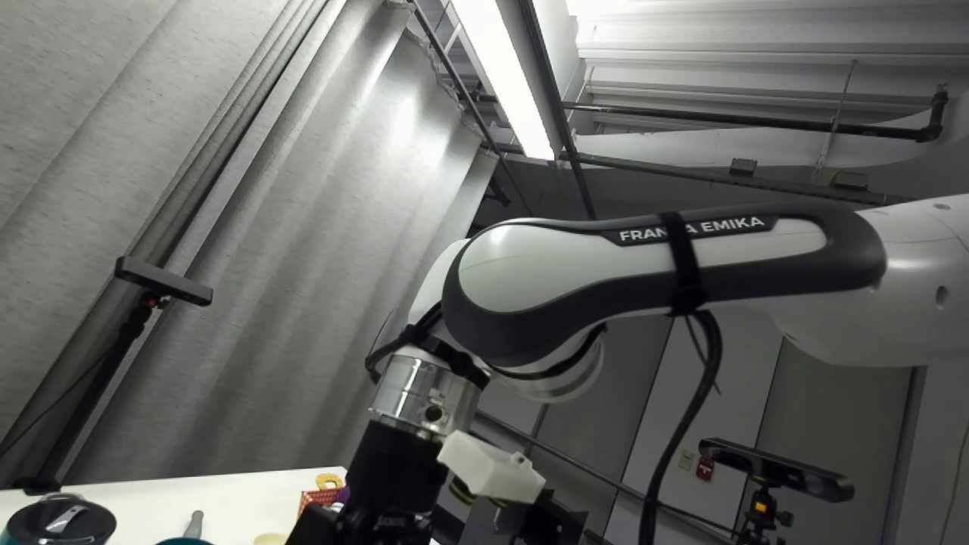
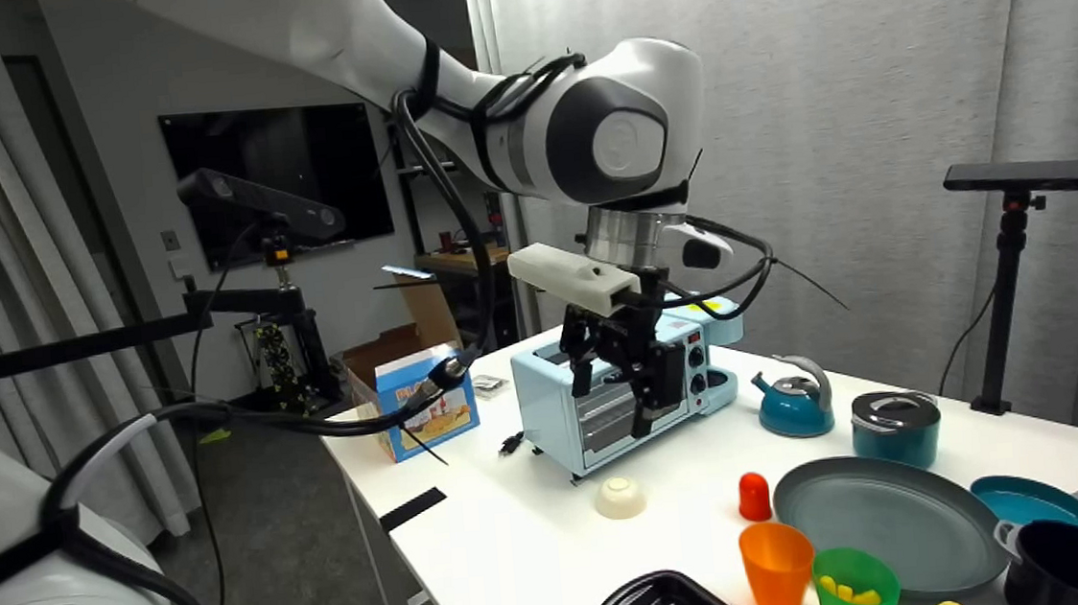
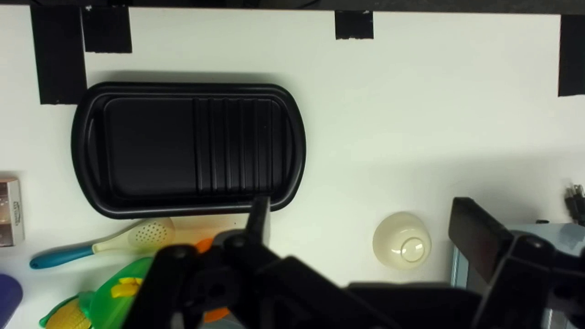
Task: Pick the yellow and green object and the brown object and out them in the pot
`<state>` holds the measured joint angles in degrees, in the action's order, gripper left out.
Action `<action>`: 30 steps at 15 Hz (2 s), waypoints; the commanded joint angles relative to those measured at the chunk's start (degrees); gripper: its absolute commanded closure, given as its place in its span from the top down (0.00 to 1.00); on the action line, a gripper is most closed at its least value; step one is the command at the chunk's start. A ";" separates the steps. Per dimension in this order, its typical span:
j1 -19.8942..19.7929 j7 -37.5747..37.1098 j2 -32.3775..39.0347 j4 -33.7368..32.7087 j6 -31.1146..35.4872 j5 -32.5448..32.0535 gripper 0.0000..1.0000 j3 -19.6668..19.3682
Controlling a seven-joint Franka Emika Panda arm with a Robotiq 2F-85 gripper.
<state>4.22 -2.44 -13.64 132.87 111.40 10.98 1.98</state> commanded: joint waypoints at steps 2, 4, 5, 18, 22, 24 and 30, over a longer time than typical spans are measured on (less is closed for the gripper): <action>-2.05 -1.00 -0.41 -1.53 3.97 -1.10 1.00 -0.74; -3.03 -1.07 -0.73 -2.22 5.15 -1.35 1.00 -1.50; -3.39 -1.25 -0.46 -2.57 6.16 -1.36 1.00 -1.74; -8.55 -1.98 5.89 -10.90 11.59 -1.83 1.00 -6.42; -9.42 -2.81 8.56 -14.06 11.98 -2.36 1.00 -7.21; -9.67 -3.41 10.12 -15.57 12.08 -2.73 1.00 -7.46; -10.10 -4.84 14.93 -19.32 13.46 -3.20 1.00 -8.07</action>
<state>-5.48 -5.45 -1.92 116.89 124.04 8.73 -5.88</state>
